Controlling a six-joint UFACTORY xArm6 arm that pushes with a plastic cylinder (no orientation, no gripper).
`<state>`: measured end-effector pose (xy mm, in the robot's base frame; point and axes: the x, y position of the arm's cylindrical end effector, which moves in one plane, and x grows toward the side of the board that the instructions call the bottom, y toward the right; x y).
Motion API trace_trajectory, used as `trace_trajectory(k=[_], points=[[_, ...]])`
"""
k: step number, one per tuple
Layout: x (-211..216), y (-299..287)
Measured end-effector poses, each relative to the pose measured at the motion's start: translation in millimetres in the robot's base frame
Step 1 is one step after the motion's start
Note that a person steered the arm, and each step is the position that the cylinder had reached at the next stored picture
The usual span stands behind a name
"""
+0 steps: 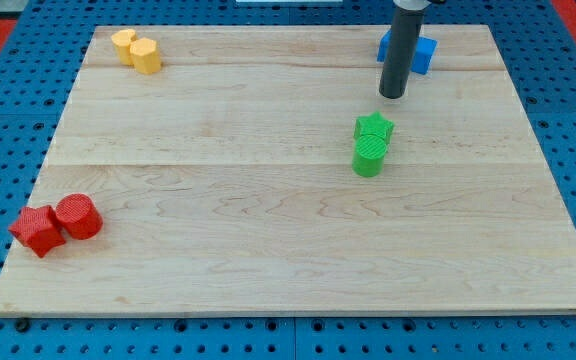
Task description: Place your arm towards the top center
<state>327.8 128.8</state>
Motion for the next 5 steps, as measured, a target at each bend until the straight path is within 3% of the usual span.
trace_trajectory(k=[2, 3, 4, 5], points=[[2, 27], [51, 59], [39, 31], [-16, -18]])
